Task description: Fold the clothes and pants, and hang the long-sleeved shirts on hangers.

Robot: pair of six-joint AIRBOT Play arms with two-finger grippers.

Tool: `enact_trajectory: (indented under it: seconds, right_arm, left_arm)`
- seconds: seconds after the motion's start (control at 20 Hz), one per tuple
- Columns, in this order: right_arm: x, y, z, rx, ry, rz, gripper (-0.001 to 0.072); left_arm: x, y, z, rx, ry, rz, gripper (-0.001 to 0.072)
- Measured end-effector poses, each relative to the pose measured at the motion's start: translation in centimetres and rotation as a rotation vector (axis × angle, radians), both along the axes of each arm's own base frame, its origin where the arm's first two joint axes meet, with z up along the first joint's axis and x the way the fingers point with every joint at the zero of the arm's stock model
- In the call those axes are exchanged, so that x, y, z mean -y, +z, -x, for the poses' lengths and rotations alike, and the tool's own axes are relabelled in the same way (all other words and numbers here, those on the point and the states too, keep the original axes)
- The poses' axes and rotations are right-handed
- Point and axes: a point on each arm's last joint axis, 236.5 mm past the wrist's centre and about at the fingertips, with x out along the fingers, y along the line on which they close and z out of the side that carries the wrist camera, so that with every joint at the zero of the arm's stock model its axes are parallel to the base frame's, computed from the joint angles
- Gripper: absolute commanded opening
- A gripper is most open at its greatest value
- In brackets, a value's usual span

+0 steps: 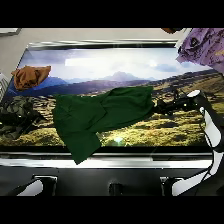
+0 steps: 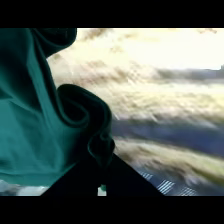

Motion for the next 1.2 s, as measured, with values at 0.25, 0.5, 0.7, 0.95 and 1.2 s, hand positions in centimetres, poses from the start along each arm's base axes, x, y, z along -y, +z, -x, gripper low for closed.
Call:
enact_trajectory:
  seconds: [0.25, 0.5, 0.7, 0.95, 1.2]
  right_arm:
    - [1.8, 3.9, 0.6, 0.043, 0.004, 0.098, 0.0029]
    - [1.9, 7.0, 1.3, 0.056, -0.010, 0.110, 0.0029]
    - [1.6, 7.8, 1.9, 0.037, -0.015, 0.098, 0.0029]
    - [1.1, 8.5, 2.7, 0.013, -0.006, 0.078, 0.0027]
    - [-1.0, 13.1, 1.6, 0.155, 0.040, 0.076, 0.0027]
  left_arm:
    - [1.8, -3.4, 2.5, -0.028, -0.048, 0.076, 0.0610]
    - [5.3, -6.3, 3.5, 0.000, -0.055, 0.210, 0.0597]
    - [8.0, -7.5, 3.7, -0.006, -0.090, 0.267, 0.0564]
    - [9.5, -9.0, 3.7, -0.030, -0.129, 0.268, 0.0015]
    - [8.3, -2.9, -3.1, 0.166, -0.152, 0.217, 0.0013]
